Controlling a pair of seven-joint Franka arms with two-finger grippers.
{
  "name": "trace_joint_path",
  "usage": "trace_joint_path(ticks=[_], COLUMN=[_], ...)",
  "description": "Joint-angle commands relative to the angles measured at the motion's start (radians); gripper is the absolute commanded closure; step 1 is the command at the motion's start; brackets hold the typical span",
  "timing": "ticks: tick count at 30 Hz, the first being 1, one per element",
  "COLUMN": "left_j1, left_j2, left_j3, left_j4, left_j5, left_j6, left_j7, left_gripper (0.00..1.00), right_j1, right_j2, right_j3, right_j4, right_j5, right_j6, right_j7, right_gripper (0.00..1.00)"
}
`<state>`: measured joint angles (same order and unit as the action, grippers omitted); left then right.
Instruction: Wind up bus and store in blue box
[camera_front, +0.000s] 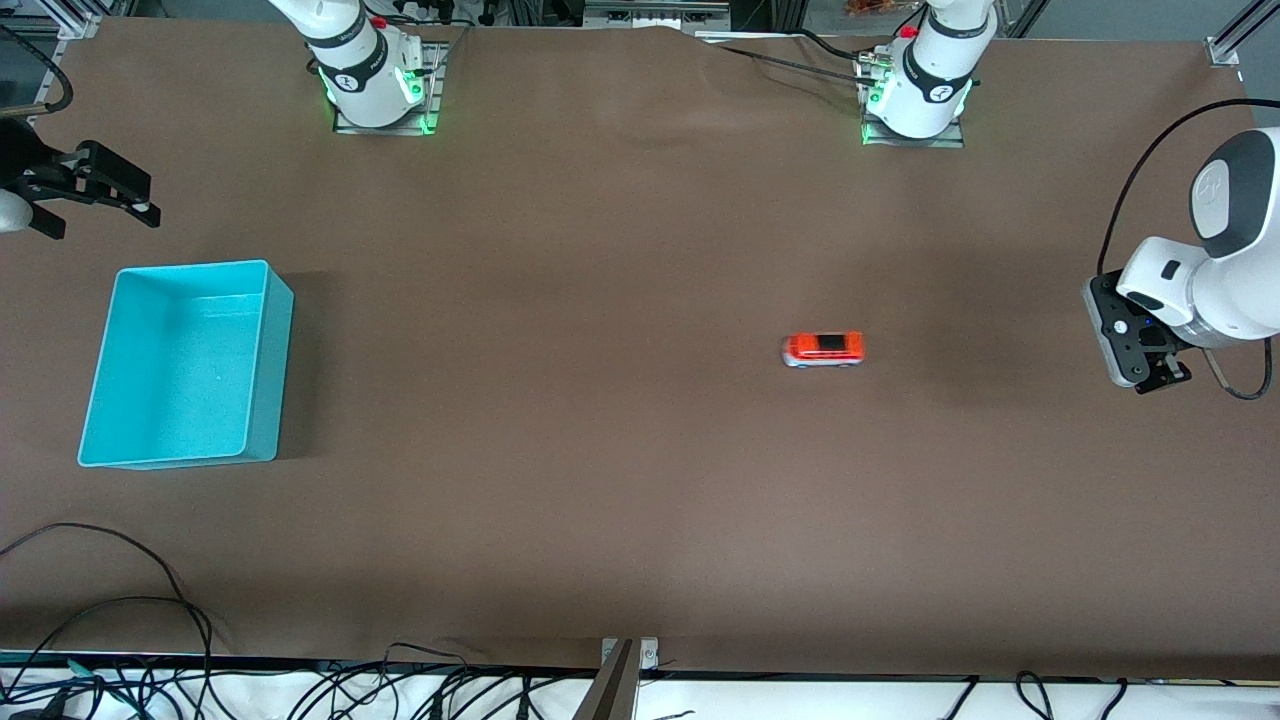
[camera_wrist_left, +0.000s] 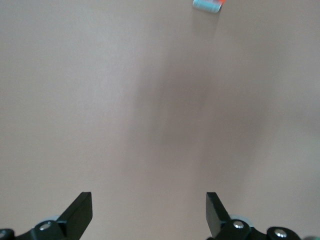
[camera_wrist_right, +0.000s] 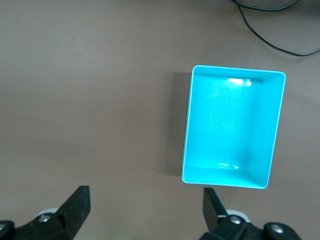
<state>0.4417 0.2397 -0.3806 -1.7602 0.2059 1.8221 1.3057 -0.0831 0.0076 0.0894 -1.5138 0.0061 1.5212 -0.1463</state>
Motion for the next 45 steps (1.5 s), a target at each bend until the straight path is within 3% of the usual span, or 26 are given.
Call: trace_joint_path(ticks=[1,9,21,30,45], left_j1=[0.006,-0.008,-0.052,-0.075,-0.268], left_j2=[0.018,0.017,0.015,-0.013,-0.102], left_j3=[-0.027,-0.034,-0.037,-0.026,0.175], left_j4=[0.059,0.106,0.22,0.228,0.209], left_j5=[-0.074,-0.189,-0.183,-0.177,-0.18], left_j6=[-0.089,-0.173,-0.287,-0.294,-0.214], left_j7=[-0.143,-0.324,-0.471,-0.51,-0.574], left_gripper=[0.0,0.0,0.0,0.0,0.0], right_j1=[0.0,0.0,0.0,0.0,0.0], right_j2=[0.003,0.003,0.003,0.003,0.003], right_j3=[0.001,0.001,0.001,0.001,0.001], right_j4=[0.012,0.012,0.012,0.012,0.012], right_j5=[0.017,0.017,0.017,0.017,0.017], right_j6=[-0.003,-0.003,-0.003,-0.003,-0.003], right_j7=[0.014,0.014,0.014,0.014,0.014], right_gripper=[0.0,0.0,0.0,0.0,0.0])
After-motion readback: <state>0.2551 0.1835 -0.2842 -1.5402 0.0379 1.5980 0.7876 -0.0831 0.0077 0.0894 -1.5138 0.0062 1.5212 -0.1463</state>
